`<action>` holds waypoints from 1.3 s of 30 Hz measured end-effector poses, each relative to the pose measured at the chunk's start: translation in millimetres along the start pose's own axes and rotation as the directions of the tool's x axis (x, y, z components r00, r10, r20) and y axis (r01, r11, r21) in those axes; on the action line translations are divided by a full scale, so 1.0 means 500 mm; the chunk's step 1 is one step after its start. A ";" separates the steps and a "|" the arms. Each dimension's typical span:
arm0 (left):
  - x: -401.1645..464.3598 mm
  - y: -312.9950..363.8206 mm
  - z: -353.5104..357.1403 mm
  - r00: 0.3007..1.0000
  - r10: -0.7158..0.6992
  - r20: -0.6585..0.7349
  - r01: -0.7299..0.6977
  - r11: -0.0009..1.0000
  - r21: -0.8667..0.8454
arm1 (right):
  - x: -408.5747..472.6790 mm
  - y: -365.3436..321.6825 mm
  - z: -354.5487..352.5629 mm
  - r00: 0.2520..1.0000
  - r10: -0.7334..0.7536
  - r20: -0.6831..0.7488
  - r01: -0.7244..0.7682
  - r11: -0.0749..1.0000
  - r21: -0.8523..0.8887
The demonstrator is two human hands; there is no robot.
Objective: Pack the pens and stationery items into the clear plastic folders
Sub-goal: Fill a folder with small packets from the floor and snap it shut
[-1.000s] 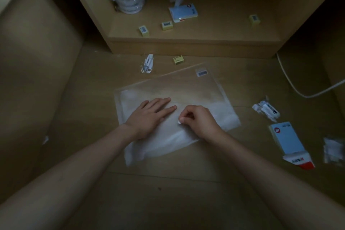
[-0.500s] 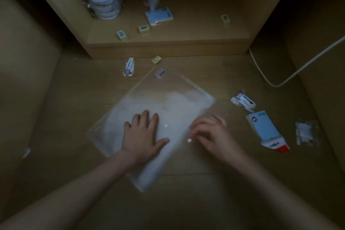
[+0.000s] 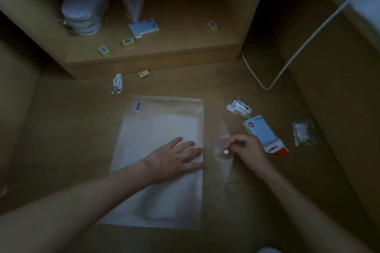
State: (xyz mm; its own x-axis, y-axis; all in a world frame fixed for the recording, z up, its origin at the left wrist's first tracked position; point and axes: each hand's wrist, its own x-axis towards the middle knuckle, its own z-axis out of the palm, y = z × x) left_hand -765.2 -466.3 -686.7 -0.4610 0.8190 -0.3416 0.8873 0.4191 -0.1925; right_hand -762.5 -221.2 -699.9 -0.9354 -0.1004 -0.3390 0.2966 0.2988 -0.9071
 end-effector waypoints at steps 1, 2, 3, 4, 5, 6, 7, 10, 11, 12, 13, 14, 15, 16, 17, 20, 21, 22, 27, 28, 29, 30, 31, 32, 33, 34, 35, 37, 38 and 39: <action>0.011 -0.005 -0.003 0.999 0.051 0.010 -0.051 0.998 0.020 | 0.002 0.000 -0.003 1.000 0.008 0.007 -0.008 1.000 0.025; 0.020 -0.010 -0.004 0.996 0.085 0.029 -0.086 0.996 0.031 | 0.004 0.002 -0.006 1.000 0.014 0.012 -0.014 0.999 0.051; 0.027 -0.015 -0.003 0.993 0.115 0.038 -0.116 0.993 0.013 | 0.006 0.007 -0.010 1.000 0.022 0.016 -0.023 0.997 0.067; 0.032 -0.022 -0.011 0.989 0.131 0.071 -0.131 0.991 -0.001 | 0.008 0.014 -0.012 0.999 0.032 0.020 -0.033 0.997 0.074; 0.040 -0.028 -0.010 0.987 0.150 0.058 -0.150 0.989 -0.008 | 0.011 0.021 -0.014 0.999 0.037 0.017 -0.038 0.997 0.060; 0.046 -0.031 -0.015 0.985 0.155 0.074 -0.156 0.988 -0.003 | 0.013 0.028 -0.014 0.999 0.037 0.007 -0.038 0.999 0.026; 0.053 -0.033 -0.011 0.982 0.184 0.054 -0.183 0.983 -0.016 | 0.016 0.034 -0.013 0.999 0.030 -0.010 -0.030 0.999 -0.013; 0.057 -0.052 -0.040 0.969 0.241 0.056 -0.244 0.968 0.056 | 0.021 0.042 -0.008 0.997 0.028 -0.071 -0.027 1.000 0.010; 0.057 -0.062 -0.047 0.969 0.243 0.043 -0.245 0.967 0.064 | 0.023 0.039 -0.008 0.996 0.048 -0.073 -0.044 0.998 0.047; 0.057 -0.075 -0.050 0.976 0.216 0.033 -0.218 0.974 0.060 | 0.025 0.033 -0.009 0.995 0.078 -0.065 -0.071 0.992 0.106; 0.058 -0.088 -0.047 0.977 0.214 0.006 -0.214 0.975 0.058 | 0.028 0.026 -0.013 0.992 0.122 -0.045 -0.110 0.974 0.198; 0.055 -0.094 -0.059 0.988 0.153 0.005 -0.153 0.987 0.045 | 0.031 0.020 -0.019 0.987 0.162 -0.014 -0.151 0.942 0.298; 0.056 -0.097 -0.067 0.994 0.112 -0.001 -0.112 0.993 0.039 | 0.033 0.013 -0.025 0.982 0.186 0.025 -0.182 0.915 0.361; 0.055 -0.095 -0.080 0.998 0.056 0.041 -0.057 0.998 0.024 | 0.033 0.006 -0.030 0.979 0.194 0.062 -0.203 0.907 0.368; 0.058 -0.095 -0.075 0.994 -0.005 0.110 0.004 1.000 0.010 | 0.031 0.001 -0.032 0.979 0.187 0.083 -0.204 0.924 0.324; 0.054 -0.095 -0.097 0.959 -0.104 0.264 0.113 0.993 -0.018 | 0.022 -0.008 -0.020 0.990 0.101 0.094 -0.116 0.977 0.180; 0.052 -0.094 -0.105 0.975 -0.094 0.204 0.109 0.992 -0.065 | 0.021 -0.011 -0.013 0.993 0.077 0.088 -0.091 0.983 0.159; 0.049 -0.098 -0.112 0.991 -0.080 0.102 0.089 0.992 -0.085 | 0.020 -0.014 -0.006 0.995 0.063 0.080 -0.075 0.986 0.149; 0.009 -0.116 -0.138 0.996 -0.026 -0.082 0.016 0.993 -0.121 | 0.027 -0.026 -0.003 0.998 0.062 0.019 -0.064 0.991 0.114; 0.000 -0.118 -0.148 0.993 -0.037 -0.113 0.023 0.992 -0.128 | 0.029 -0.024 -0.009 0.998 0.064 0.007 -0.064 0.993 0.101; -0.012 -0.125 -0.149 0.987 -0.052 -0.154 0.032 0.991 -0.132 | 0.030 -0.023 -0.016 0.998 0.065 -0.010 -0.064 0.995 0.080; -0.025 -0.129 -0.160 0.977 -0.075 -0.201 0.048 0.990 -0.135 | 0.032 -0.020 -0.023 0.997 0.068 -0.029 -0.066 0.996 0.059; -0.039 -0.130 -0.168 0.968 -0.098 -0.231 0.068 0.989 -0.135 | 0.033 -0.018 -0.028 0.996 0.073 -0.042 -0.071 0.996 0.045; -0.051 -0.132 -0.174 0.959 -0.116 -0.257 0.083 0.987 -0.136 | 0.033 -0.018 -0.031 0.996 0.077 -0.048 -0.075 0.996 0.038; -0.065 -0.132 -0.178 0.951 -0.131 -0.279 0.097 0.986 -0.132 | 0.034 -0.019 -0.031 0.996 0.076 -0.051 -0.074 0.997 0.039; -0.075 -0.130 -0.180 0.946 -0.145 -0.290 0.110 0.985 -0.136 | 0.034 -0.021 -0.029 0.996 0.071 -0.053 -0.069 0.997 0.041; -0.084 -0.124 -0.183 0.942 -0.161 -0.293 0.122 0.981 -0.148 | 0.035 -0.025 -0.025 0.997 0.063 -0.052 -0.061 0.997 0.047; -0.096 -0.111 -0.182 0.932 -0.189 -0.310 0.132 0.971 -0.197 | 0.033 -0.036 -0.012 0.999 0.034 -0.038 -0.031 0.996 0.079; -0.099 -0.102 -0.181 0.927 -0.201 -0.317 0.133 0.966 -0.223 | 0.032 -0.043 -0.005 1.000 0.010 -0.024 -0.008 0.995 0.098; -0.101 -0.092 -0.181 0.923 -0.216 -0.320 0.140 0.960 -0.244 | 0.032 -0.050 0.003 1.000 -0.018 -0.010 0.019 0.993 0.117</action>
State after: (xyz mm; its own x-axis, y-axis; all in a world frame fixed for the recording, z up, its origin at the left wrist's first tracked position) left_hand -781.6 -491.6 -577.1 -0.6124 0.7902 0.0206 0.7903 0.6127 -0.0086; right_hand -784.4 -231.9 -683.1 -0.9425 -0.0958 -0.3201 0.2993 0.1842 -0.9362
